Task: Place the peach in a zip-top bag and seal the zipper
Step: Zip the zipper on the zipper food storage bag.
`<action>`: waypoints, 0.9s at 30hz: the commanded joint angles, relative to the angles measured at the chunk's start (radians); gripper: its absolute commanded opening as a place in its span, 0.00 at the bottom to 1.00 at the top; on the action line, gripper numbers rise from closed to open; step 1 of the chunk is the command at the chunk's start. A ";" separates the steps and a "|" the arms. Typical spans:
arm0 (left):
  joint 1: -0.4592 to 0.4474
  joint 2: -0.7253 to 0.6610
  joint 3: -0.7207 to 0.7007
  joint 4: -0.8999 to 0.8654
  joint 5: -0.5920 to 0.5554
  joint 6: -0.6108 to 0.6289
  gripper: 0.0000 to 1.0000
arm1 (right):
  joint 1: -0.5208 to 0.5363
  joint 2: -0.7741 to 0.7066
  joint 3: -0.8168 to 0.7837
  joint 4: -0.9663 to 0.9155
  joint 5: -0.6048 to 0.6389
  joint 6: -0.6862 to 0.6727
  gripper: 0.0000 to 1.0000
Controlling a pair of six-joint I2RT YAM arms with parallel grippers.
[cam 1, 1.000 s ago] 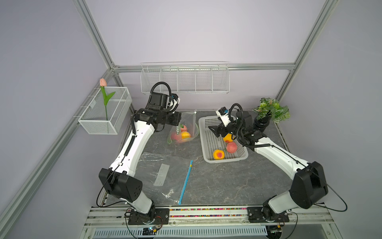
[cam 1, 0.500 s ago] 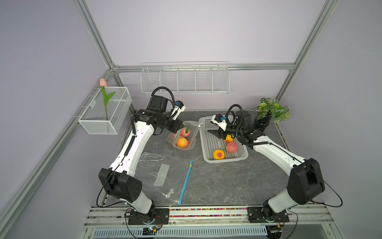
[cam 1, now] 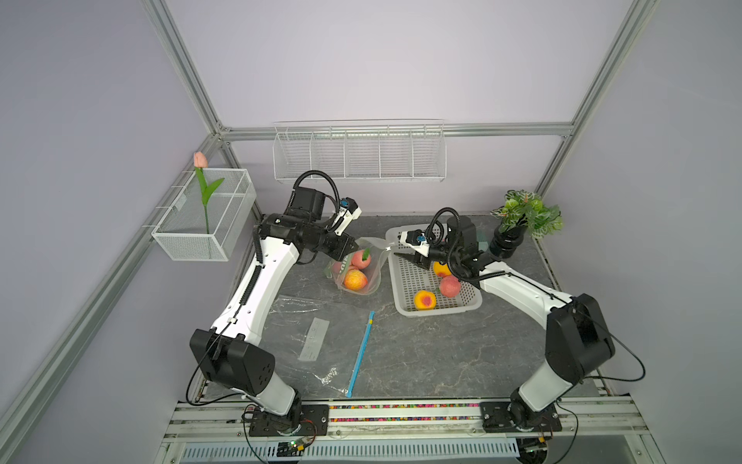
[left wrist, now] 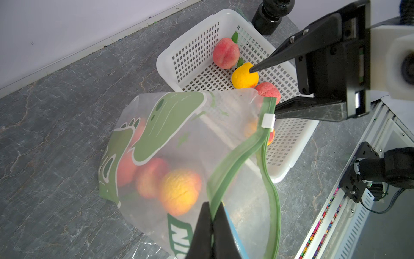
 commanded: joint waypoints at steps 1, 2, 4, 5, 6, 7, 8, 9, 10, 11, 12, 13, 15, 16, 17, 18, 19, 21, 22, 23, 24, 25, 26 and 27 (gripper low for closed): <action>0.002 -0.025 -0.007 -0.009 0.031 0.032 0.00 | 0.017 0.021 0.028 0.056 0.008 -0.064 0.51; 0.003 -0.025 -0.007 -0.008 0.032 0.032 0.00 | 0.021 0.025 0.030 0.059 0.012 -0.068 0.51; 0.002 -0.026 -0.007 -0.007 0.037 0.030 0.00 | 0.028 0.032 0.036 0.071 0.027 -0.070 0.48; 0.002 -0.026 -0.007 -0.007 0.039 0.030 0.00 | 0.030 0.035 0.037 0.076 0.028 -0.069 0.48; 0.002 -0.025 -0.007 -0.008 0.040 0.029 0.00 | 0.032 0.038 0.040 0.080 0.028 -0.071 0.47; 0.003 -0.023 -0.005 -0.008 0.041 0.028 0.00 | 0.034 0.040 0.043 0.079 0.027 -0.071 0.45; 0.003 -0.022 -0.005 -0.009 0.044 0.029 0.00 | 0.034 0.040 0.045 0.081 0.028 -0.071 0.45; 0.003 -0.021 -0.004 -0.009 0.045 0.029 0.00 | 0.035 0.042 0.046 0.082 0.028 -0.072 0.43; 0.002 -0.021 -0.004 -0.010 0.045 0.027 0.00 | 0.037 0.043 0.048 0.079 0.029 -0.074 0.41; 0.003 -0.021 -0.004 -0.009 0.045 0.027 0.00 | 0.037 0.043 0.048 0.079 0.030 -0.075 0.38; 0.002 -0.021 -0.003 -0.008 0.045 0.027 0.00 | 0.036 0.043 0.048 0.078 0.029 -0.077 0.36; 0.002 -0.021 -0.004 -0.007 0.044 0.027 0.00 | 0.038 0.042 0.048 0.076 0.030 -0.080 0.33; 0.003 -0.021 -0.004 -0.007 0.041 0.026 0.00 | 0.037 0.040 0.048 0.072 0.028 -0.082 0.28; 0.003 -0.021 -0.004 -0.006 0.041 0.025 0.00 | 0.040 0.041 0.048 0.070 0.028 -0.084 0.24; 0.002 -0.021 -0.004 -0.006 0.041 0.025 0.00 | 0.040 0.040 0.048 0.068 0.027 -0.087 0.22; 0.003 -0.021 -0.003 -0.006 0.041 0.023 0.00 | 0.041 0.040 0.049 0.064 0.028 -0.089 0.19; 0.003 -0.022 -0.003 -0.004 0.041 0.023 0.00 | 0.041 0.039 0.049 0.060 0.028 -0.091 0.13; 0.002 -0.022 -0.004 -0.003 0.041 0.023 0.00 | 0.042 0.033 0.051 0.045 0.020 -0.097 0.08; 0.002 -0.023 -0.004 0.000 0.038 0.020 0.00 | 0.043 0.028 0.052 0.033 0.015 -0.098 0.07; 0.002 -0.023 -0.004 0.004 0.031 0.016 0.00 | 0.044 0.023 0.055 0.018 0.009 -0.099 0.07; 0.002 -0.024 -0.003 0.010 0.021 0.010 0.01 | 0.043 0.018 0.060 -0.003 0.007 -0.097 0.07; 0.003 -0.025 -0.002 0.015 0.011 0.004 0.15 | 0.044 0.011 0.066 -0.027 0.005 -0.094 0.07; 0.003 -0.028 0.002 0.021 0.006 0.001 0.27 | 0.045 0.006 0.074 -0.054 0.003 -0.092 0.07; 0.003 -0.032 0.007 0.028 -0.005 -0.006 0.36 | 0.047 0.000 0.086 -0.084 0.005 -0.085 0.07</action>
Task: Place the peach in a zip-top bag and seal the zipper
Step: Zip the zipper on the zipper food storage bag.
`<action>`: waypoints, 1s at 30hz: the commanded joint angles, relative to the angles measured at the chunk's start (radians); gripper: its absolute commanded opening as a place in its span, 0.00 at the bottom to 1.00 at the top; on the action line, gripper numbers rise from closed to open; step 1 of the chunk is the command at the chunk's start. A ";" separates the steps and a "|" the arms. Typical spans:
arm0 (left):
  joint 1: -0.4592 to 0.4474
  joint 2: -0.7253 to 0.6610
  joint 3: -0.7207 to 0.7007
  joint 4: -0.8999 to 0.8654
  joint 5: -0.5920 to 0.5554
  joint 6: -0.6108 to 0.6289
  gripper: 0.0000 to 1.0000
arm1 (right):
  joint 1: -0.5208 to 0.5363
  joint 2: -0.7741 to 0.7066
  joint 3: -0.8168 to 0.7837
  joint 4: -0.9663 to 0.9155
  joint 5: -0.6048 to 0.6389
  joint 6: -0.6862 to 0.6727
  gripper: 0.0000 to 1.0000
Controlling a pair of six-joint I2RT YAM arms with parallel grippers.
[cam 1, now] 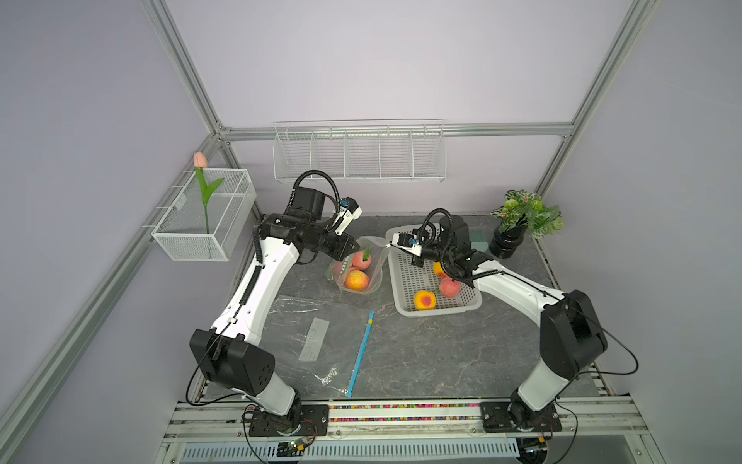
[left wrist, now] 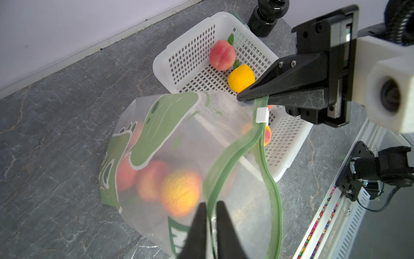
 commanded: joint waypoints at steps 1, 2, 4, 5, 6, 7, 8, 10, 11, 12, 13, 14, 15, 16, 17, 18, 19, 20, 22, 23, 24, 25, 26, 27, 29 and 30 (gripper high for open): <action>0.002 -0.037 0.012 0.027 -0.018 -0.002 0.40 | 0.012 -0.037 0.049 -0.104 -0.035 -0.006 0.07; 0.002 -0.043 0.016 0.036 -0.022 -0.006 0.43 | 0.013 -0.043 0.061 -0.135 -0.035 0.005 0.07; 0.003 -0.059 0.020 0.055 -0.037 -0.022 0.51 | 0.020 -0.050 0.083 -0.185 -0.022 0.033 0.07; 0.002 -0.068 0.020 0.068 -0.042 -0.027 0.55 | 0.021 -0.054 0.095 -0.212 -0.018 0.045 0.07; 0.000 -0.078 0.018 0.081 -0.046 -0.033 0.58 | 0.024 -0.055 0.107 -0.238 -0.015 0.054 0.07; -0.001 -0.092 0.014 0.093 -0.055 -0.039 0.61 | 0.026 -0.056 0.119 -0.264 -0.012 0.070 0.07; -0.006 -0.106 0.010 0.103 -0.067 -0.041 0.63 | 0.027 -0.057 0.130 -0.288 -0.012 0.085 0.07; -0.022 -0.132 0.000 0.120 -0.096 -0.036 0.67 | 0.030 -0.062 0.146 -0.321 -0.010 0.113 0.07; -0.035 -0.143 -0.007 0.130 -0.117 -0.031 0.69 | 0.032 -0.064 0.153 -0.330 -0.002 0.133 0.07; -0.048 -0.154 -0.015 0.137 -0.137 -0.024 0.70 | 0.033 -0.066 0.158 -0.338 -0.001 0.151 0.07; -0.065 -0.167 -0.026 0.147 -0.158 -0.014 0.72 | 0.034 -0.068 0.164 -0.350 -0.003 0.164 0.07; -0.080 -0.180 -0.037 0.159 -0.175 -0.005 0.73 | 0.036 -0.070 0.169 -0.359 -0.005 0.181 0.07; -0.094 -0.189 -0.046 0.171 -0.191 0.001 0.74 | 0.038 -0.071 0.175 -0.368 -0.010 0.194 0.07; -0.107 -0.197 -0.053 0.179 -0.197 0.009 0.75 | 0.038 -0.069 0.186 -0.384 -0.013 0.208 0.07; -0.119 -0.203 -0.057 0.185 -0.201 0.017 0.75 | 0.040 -0.067 0.199 -0.399 -0.013 0.223 0.07; -0.127 -0.208 -0.059 0.191 -0.200 0.023 0.75 | 0.041 -0.064 0.210 -0.413 -0.012 0.231 0.07; -0.136 -0.209 -0.063 0.200 -0.200 0.027 0.75 | 0.042 -0.061 0.220 -0.428 -0.014 0.234 0.07; -0.145 -0.211 -0.068 0.208 -0.201 0.028 0.76 | 0.043 -0.058 0.226 -0.434 -0.010 0.239 0.07; -0.163 -0.211 -0.074 0.222 -0.201 0.032 0.75 | 0.044 -0.056 0.230 -0.438 -0.012 0.246 0.07; -0.174 -0.210 -0.080 0.231 -0.196 0.034 0.75 | 0.046 -0.056 0.231 -0.437 -0.014 0.249 0.07; -0.181 -0.208 -0.088 0.239 -0.195 0.039 0.75 | 0.046 -0.056 0.229 -0.436 -0.018 0.250 0.07; -0.191 -0.208 -0.096 0.250 -0.198 0.042 0.75 | 0.046 -0.057 0.228 -0.436 -0.023 0.252 0.07; -0.199 -0.203 -0.102 0.258 -0.200 0.045 0.74 | 0.046 -0.057 0.228 -0.436 -0.024 0.253 0.07; -0.205 -0.198 -0.104 0.263 -0.200 0.046 0.73 | 0.046 -0.057 0.228 -0.440 -0.029 0.255 0.07; -0.211 -0.189 -0.107 0.276 -0.200 0.044 0.70 | 0.045 -0.059 0.234 -0.448 -0.042 0.256 0.07; -0.214 -0.185 -0.107 0.282 -0.199 0.044 0.68 | 0.046 -0.059 0.234 -0.452 -0.047 0.259 0.07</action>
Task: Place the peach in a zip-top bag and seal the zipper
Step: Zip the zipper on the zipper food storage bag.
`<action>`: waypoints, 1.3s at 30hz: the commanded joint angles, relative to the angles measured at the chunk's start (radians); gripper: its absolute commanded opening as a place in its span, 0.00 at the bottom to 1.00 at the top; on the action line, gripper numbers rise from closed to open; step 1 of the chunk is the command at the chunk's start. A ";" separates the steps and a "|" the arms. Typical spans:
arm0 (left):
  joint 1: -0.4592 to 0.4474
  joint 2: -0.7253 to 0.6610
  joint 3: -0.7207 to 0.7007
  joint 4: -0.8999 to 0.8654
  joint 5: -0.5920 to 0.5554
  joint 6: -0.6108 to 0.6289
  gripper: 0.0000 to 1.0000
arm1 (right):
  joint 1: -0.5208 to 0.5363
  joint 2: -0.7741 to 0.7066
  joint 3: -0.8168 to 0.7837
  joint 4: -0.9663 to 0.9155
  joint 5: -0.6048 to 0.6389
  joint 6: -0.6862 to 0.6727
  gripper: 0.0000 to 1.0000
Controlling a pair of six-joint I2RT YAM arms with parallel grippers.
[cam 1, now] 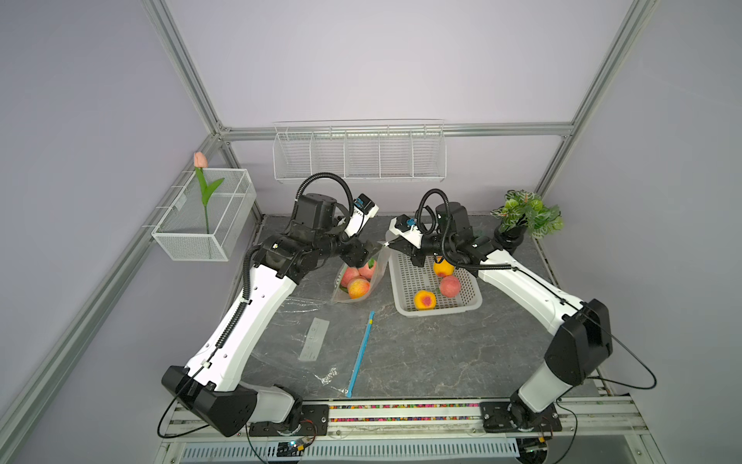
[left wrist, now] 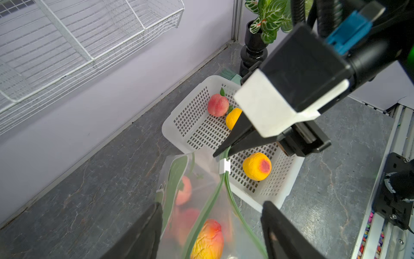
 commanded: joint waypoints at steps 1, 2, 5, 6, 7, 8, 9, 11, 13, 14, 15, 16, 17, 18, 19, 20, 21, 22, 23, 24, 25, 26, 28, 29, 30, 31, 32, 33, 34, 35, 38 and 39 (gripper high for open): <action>-0.010 0.015 -0.011 0.045 -0.005 0.026 0.66 | 0.007 -0.017 0.023 -0.027 -0.048 0.016 0.07; -0.015 0.020 -0.011 0.047 -0.007 0.025 0.65 | 0.007 -0.017 0.026 -0.029 -0.049 0.020 0.07; -0.027 0.030 -0.017 0.050 -0.001 0.032 0.62 | 0.008 -0.014 0.034 -0.038 -0.049 0.024 0.07; -0.030 0.033 -0.020 0.052 0.000 0.035 0.61 | 0.007 -0.013 0.037 -0.041 -0.052 0.024 0.07; -0.033 0.036 -0.021 0.051 -0.001 0.035 0.61 | 0.006 -0.014 0.038 -0.043 -0.055 0.024 0.07; -0.035 0.042 -0.020 0.051 -0.002 0.039 0.59 | 0.007 -0.014 0.040 -0.043 -0.058 0.025 0.07; -0.036 0.045 -0.017 0.049 -0.003 0.040 0.57 | 0.006 -0.014 0.041 -0.043 -0.063 0.025 0.07; -0.038 0.051 -0.016 0.046 -0.008 0.045 0.57 | 0.007 -0.011 0.044 -0.047 -0.069 0.029 0.07; -0.040 0.056 -0.017 0.048 -0.009 0.048 0.56 | 0.007 -0.008 0.050 -0.050 -0.077 0.032 0.07; -0.041 0.057 -0.019 0.047 -0.011 0.050 0.55 | 0.008 -0.006 0.052 -0.053 -0.081 0.033 0.07; -0.041 0.059 -0.021 0.048 -0.011 0.053 0.54 | 0.008 -0.006 0.055 -0.056 -0.083 0.033 0.07; -0.044 0.061 -0.023 0.048 -0.014 0.055 0.53 | 0.006 -0.005 0.056 -0.058 -0.085 0.033 0.07; -0.046 0.064 -0.024 0.045 -0.017 0.059 0.52 | 0.007 -0.004 0.058 -0.060 -0.085 0.035 0.07; -0.047 0.069 -0.024 0.044 -0.020 0.059 0.52 | 0.006 -0.002 0.060 -0.060 -0.089 0.035 0.07; -0.049 0.072 -0.022 0.042 -0.022 0.060 0.50 | 0.007 -0.002 0.063 -0.064 -0.091 0.034 0.07; -0.051 0.077 -0.022 0.040 -0.024 0.062 0.50 | 0.006 0.000 0.065 -0.065 -0.093 0.036 0.07; -0.051 0.080 -0.021 0.040 -0.026 0.064 0.48 | 0.006 0.001 0.067 -0.066 -0.095 0.036 0.07; -0.052 0.084 -0.024 0.041 -0.028 0.065 0.47 | 0.007 0.001 0.068 -0.068 -0.099 0.036 0.07; -0.053 0.087 -0.024 0.043 -0.030 0.065 0.46 | 0.007 0.003 0.069 -0.067 -0.101 0.038 0.07; -0.052 0.089 -0.024 0.044 -0.030 0.065 0.44 | 0.007 0.003 0.070 -0.068 -0.101 0.038 0.07; -0.052 0.090 -0.024 0.044 -0.031 0.064 0.43 | 0.006 0.003 0.070 -0.070 -0.103 0.038 0.07; -0.053 0.094 -0.024 0.044 -0.029 0.066 0.42 | 0.006 0.004 0.069 -0.070 -0.104 0.038 0.07; -0.053 0.098 -0.022 0.045 -0.025 0.065 0.40 | 0.006 0.004 0.072 -0.070 -0.105 0.038 0.07; -0.052 0.100 -0.022 0.043 -0.023 0.065 0.39 | 0.007 0.006 0.074 -0.073 -0.105 0.038 0.07; -0.052 0.100 -0.022 0.043 -0.023 0.064 0.38 | 0.006 0.007 0.076 -0.075 -0.105 0.038 0.07; -0.052 0.102 -0.022 0.044 -0.023 0.064 0.38 | 0.007 0.009 0.078 -0.078 -0.107 0.037 0.07; -0.054 0.103 -0.020 0.044 -0.025 0.063 0.36 | 0.007 0.009 0.079 -0.078 -0.109 0.038 0.07; -0.053 0.104 -0.021 0.045 -0.024 0.061 0.35 | 0.007 0.010 0.079 -0.078 -0.110 0.038 0.07; -0.055 0.105 -0.020 0.047 -0.024 0.061 0.33 | 0.007 0.011 0.079 -0.080 -0.111 0.038 0.07; -0.054 0.105 -0.020 0.049 -0.022 0.059 0.31 | 0.007 0.012 0.079 -0.081 -0.111 0.039 0.07; -0.054 0.106 -0.019 0.050 -0.018 0.058 0.21 | 0.007 0.012 0.079 -0.084 -0.112 0.039 0.07; -0.054 0.106 -0.019 0.050 -0.017 0.056 0.18 | 0.007 0.012 0.080 -0.084 -0.113 0.039 0.07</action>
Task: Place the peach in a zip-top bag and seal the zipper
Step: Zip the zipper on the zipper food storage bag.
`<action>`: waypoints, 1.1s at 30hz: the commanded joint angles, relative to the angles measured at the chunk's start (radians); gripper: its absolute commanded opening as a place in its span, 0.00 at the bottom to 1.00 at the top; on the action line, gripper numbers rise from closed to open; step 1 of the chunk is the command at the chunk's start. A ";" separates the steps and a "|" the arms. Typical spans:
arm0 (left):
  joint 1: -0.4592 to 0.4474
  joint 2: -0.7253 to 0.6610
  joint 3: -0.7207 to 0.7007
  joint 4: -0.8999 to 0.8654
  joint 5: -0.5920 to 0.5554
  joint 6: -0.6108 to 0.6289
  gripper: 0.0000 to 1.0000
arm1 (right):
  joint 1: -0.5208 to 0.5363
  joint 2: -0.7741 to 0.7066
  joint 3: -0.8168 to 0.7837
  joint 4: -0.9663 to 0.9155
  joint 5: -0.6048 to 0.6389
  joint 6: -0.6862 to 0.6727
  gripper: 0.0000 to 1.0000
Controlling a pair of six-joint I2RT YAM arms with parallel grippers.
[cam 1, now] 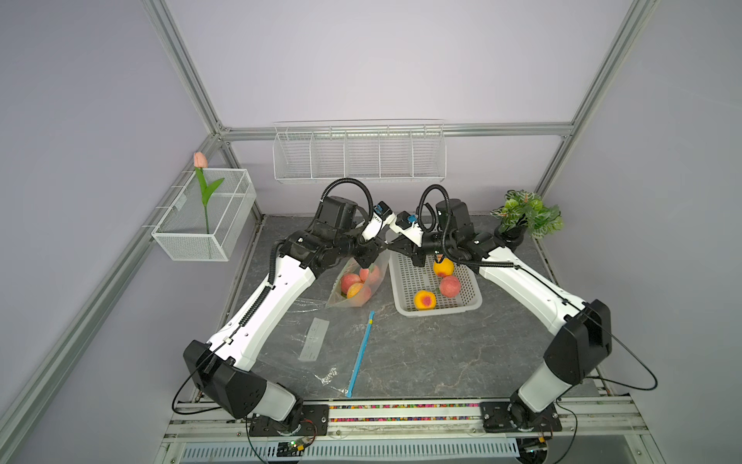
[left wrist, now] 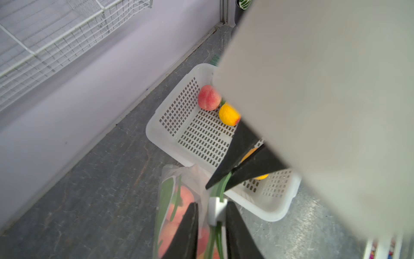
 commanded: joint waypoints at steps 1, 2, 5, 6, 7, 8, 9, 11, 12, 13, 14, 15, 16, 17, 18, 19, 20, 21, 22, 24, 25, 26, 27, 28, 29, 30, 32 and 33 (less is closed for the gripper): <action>-0.001 0.012 -0.004 0.011 0.000 0.015 0.15 | 0.007 0.006 0.024 -0.008 -0.044 0.003 0.07; -0.001 0.012 -0.002 0.008 -0.002 0.015 0.13 | 0.007 0.006 0.024 -0.010 -0.044 0.002 0.07; -0.001 0.008 -0.002 0.009 -0.005 0.014 0.09 | 0.007 0.007 0.026 -0.012 -0.037 0.003 0.07; -0.001 0.006 -0.003 0.010 -0.005 0.013 0.07 | 0.007 0.007 0.027 -0.014 -0.031 0.004 0.07; -0.001 0.005 -0.002 0.007 -0.008 0.013 0.07 | 0.007 0.007 0.028 -0.013 -0.026 0.010 0.07; -0.002 0.004 -0.002 0.004 -0.012 0.012 0.07 | 0.007 0.008 0.027 -0.014 -0.023 0.015 0.07; -0.001 0.000 -0.002 0.004 -0.019 0.012 0.07 | 0.005 0.006 0.029 -0.014 -0.020 0.018 0.07; -0.002 -0.007 -0.005 -0.001 -0.029 0.010 0.08 | 0.004 0.004 0.028 -0.010 -0.011 0.029 0.07; -0.001 -0.011 -0.007 -0.002 -0.036 0.009 0.08 | 0.002 0.003 0.027 -0.006 -0.001 0.039 0.07; -0.001 -0.014 -0.007 -0.005 -0.046 0.005 0.08 | -0.002 0.002 0.027 -0.004 0.005 0.048 0.07; -0.001 -0.017 -0.007 -0.006 -0.055 0.001 0.08 | -0.005 0.002 0.027 -0.001 0.010 0.057 0.07; -0.001 -0.019 -0.008 -0.008 -0.062 -0.003 0.09 | -0.008 0.000 0.028 -0.001 0.012 0.062 0.07; -0.002 -0.022 -0.007 -0.007 -0.073 -0.011 0.10 | -0.010 0.000 0.029 -0.001 0.016 0.070 0.07; -0.001 -0.025 -0.008 -0.007 -0.079 -0.014 0.10 | -0.012 0.000 0.030 -0.001 0.025 0.080 0.07; -0.001 -0.026 -0.009 -0.009 -0.085 -0.016 0.10 | -0.014 0.000 0.030 0.001 0.031 0.089 0.07; -0.001 -0.027 -0.009 -0.009 -0.093 -0.020 0.10 | -0.017 -0.002 0.031 0.003 0.040 0.097 0.07; -0.001 -0.029 -0.009 -0.008 -0.099 -0.023 0.10 | -0.019 -0.002 0.032 0.005 0.054 0.109 0.07; -0.001 -0.031 -0.009 -0.009 -0.102 -0.023 0.10 | -0.021 -0.002 0.033 0.006 0.067 0.121 0.07; -0.002 -0.032 -0.008 -0.010 -0.104 -0.025 0.10 | -0.023 0.000 0.036 0.004 0.078 0.131 0.07; -0.001 -0.038 -0.010 -0.014 -0.107 -0.025 0.11 | -0.028 0.000 0.039 0.003 0.107 0.156 0.07; -0.001 -0.041 -0.010 -0.017 -0.108 -0.024 0.11 | -0.031 0.001 0.042 0.002 0.116 0.168 0.07; -0.001 -0.044 -0.011 -0.021 -0.108 -0.024 0.11 | -0.033 0.001 0.045 0.002 0.123 0.178 0.07; -0.001 -0.046 -0.013 -0.023 -0.110 -0.023 0.11 | -0.035 0.003 0.046 0.002 0.125 0.184 0.07; -0.001 -0.049 -0.014 -0.028 -0.113 -0.024 0.11 | -0.037 0.003 0.047 0.002 0.133 0.193 0.07; -0.001 -0.051 -0.017 -0.031 -0.116 -0.021 0.11 | -0.038 0.004 0.050 0.001 0.137 0.200 0.07; -0.001 -0.056 -0.020 -0.034 -0.117 -0.022 0.11 | -0.039 0.004 0.052 -0.001 0.139 0.206 0.07; -0.001 -0.063 -0.026 -0.039 -0.124 -0.020 0.11 | -0.039 0.004 0.053 -0.001 0.149 0.220 0.07; -0.001 -0.068 -0.029 -0.040 -0.127 -0.022 0.11 | -0.040 0.004 0.053 0.001 0.153 0.227 0.07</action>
